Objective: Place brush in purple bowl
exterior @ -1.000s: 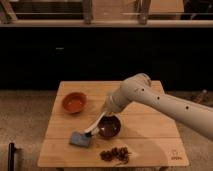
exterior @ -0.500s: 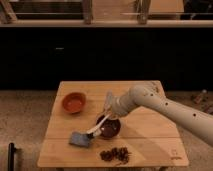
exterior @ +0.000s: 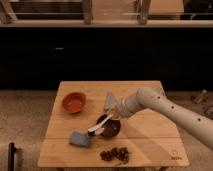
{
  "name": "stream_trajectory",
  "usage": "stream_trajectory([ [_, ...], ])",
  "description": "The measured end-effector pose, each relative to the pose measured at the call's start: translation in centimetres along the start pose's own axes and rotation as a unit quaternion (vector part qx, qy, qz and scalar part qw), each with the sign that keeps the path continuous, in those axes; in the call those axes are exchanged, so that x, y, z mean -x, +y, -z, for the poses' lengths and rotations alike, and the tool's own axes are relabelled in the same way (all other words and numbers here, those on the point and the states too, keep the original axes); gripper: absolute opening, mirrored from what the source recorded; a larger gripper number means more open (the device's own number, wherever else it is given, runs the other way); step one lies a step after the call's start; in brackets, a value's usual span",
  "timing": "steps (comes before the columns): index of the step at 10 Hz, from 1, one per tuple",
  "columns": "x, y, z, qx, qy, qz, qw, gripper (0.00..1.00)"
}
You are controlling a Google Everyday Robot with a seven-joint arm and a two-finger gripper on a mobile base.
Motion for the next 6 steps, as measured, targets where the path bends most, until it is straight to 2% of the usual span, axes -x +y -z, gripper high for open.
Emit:
stream_trajectory([
  [5,-1.3,0.4,-0.4,0.003,-0.011,-0.018,0.9998,0.03],
  [6,-1.5,0.8,-0.7,0.008,-0.018,-0.023,0.9995,0.11],
])
